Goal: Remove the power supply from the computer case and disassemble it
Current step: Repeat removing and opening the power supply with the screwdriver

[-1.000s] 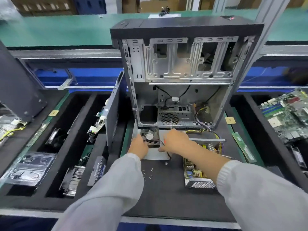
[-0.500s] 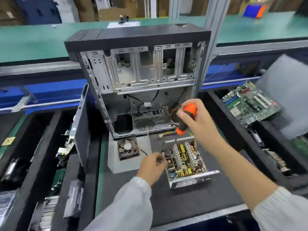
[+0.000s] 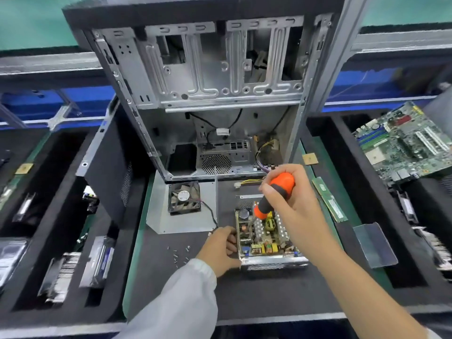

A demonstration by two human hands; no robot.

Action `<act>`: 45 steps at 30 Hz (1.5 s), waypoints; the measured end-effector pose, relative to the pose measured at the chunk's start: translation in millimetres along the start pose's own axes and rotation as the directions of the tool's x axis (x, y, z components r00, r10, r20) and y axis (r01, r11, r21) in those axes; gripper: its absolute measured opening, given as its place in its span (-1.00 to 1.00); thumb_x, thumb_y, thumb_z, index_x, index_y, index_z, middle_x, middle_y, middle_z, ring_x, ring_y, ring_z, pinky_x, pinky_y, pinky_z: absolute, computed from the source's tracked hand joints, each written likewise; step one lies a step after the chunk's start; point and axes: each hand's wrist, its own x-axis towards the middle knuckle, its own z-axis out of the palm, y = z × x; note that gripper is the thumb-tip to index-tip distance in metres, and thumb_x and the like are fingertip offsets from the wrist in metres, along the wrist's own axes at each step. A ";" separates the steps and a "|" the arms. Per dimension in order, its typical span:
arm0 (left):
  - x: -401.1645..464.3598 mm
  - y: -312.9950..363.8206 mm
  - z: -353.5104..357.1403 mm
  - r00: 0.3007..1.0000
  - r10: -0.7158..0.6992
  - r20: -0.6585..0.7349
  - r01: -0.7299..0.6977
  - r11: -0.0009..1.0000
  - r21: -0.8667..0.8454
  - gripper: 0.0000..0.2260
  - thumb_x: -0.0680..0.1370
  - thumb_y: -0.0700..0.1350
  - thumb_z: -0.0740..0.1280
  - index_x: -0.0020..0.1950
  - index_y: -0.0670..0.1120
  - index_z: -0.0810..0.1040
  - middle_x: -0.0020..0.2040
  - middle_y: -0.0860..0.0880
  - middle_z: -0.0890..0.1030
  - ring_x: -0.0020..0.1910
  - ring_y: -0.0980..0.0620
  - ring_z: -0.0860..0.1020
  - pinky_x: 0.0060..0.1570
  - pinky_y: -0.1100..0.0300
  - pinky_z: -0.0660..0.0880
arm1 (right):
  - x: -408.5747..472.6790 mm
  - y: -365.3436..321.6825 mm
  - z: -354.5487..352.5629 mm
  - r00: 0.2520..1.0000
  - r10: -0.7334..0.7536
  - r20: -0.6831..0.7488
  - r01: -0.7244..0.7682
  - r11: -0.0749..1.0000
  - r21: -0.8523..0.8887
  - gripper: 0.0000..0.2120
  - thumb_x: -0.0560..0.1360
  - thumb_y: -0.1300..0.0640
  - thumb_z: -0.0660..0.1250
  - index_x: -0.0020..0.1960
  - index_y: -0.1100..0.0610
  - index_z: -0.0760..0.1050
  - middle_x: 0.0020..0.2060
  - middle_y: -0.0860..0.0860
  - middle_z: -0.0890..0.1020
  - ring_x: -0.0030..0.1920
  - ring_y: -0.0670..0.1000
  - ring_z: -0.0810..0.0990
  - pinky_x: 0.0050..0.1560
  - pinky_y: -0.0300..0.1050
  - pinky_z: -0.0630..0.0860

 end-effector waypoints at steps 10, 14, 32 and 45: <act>-12.4 -2.1 15.5 0.991 0.057 -0.123 -0.056 0.998 0.015 -0.56 0.41 -0.39 0.41 0.27 -0.19 0.48 0.04 -0.06 0.42 -0.16 0.06 0.45 -0.16 0.44 0.46 | -19.3 -0.7 6.2 0.992 -0.010 0.128 0.013 1.000 -0.024 -0.85 0.50 0.13 0.31 0.01 -0.05 0.38 -0.09 -0.08 0.52 -0.08 -0.03 0.52 -0.10 -0.21 0.54; -15.1 -2.1 17.7 0.987 0.045 -0.152 -0.057 0.995 -0.076 -0.50 0.40 -0.38 0.43 0.31 -0.13 0.49 0.00 -0.07 0.45 -0.19 0.06 0.47 -0.08 0.31 0.53 | -25.1 6.3 6.4 0.982 0.060 0.178 -0.044 0.995 -0.090 -0.83 0.51 0.16 0.29 0.00 -0.07 0.37 -0.12 -0.08 0.53 -0.12 0.03 0.51 -0.08 0.18 0.53; -21.5 -3.4 12.9 0.990 0.036 -0.134 -0.064 0.975 -0.213 -0.57 0.40 -0.39 0.44 0.24 -0.23 0.47 -0.06 -0.12 0.47 -0.17 0.01 0.47 -0.01 0.18 0.54 | -43.9 17.2 20.1 0.956 -0.068 0.287 0.160 0.937 -0.311 -0.78 0.52 0.04 0.24 0.05 -0.25 0.29 -0.03 -0.17 0.47 0.02 -0.02 0.51 0.01 -0.26 0.45; -31.1 20.2 -14.4 0.959 0.246 -0.138 -0.262 0.958 -0.115 -0.77 0.42 -0.26 0.46 0.01 -0.03 0.55 -0.16 -0.07 0.54 -0.27 0.10 0.46 -0.22 0.31 0.43 | -28.5 16.4 24.6 0.908 -0.011 0.419 0.212 0.874 -0.437 -0.85 0.55 -0.05 0.21 0.07 -0.13 0.28 -0.04 -0.23 0.45 -0.04 -0.12 0.48 -0.06 -0.36 0.38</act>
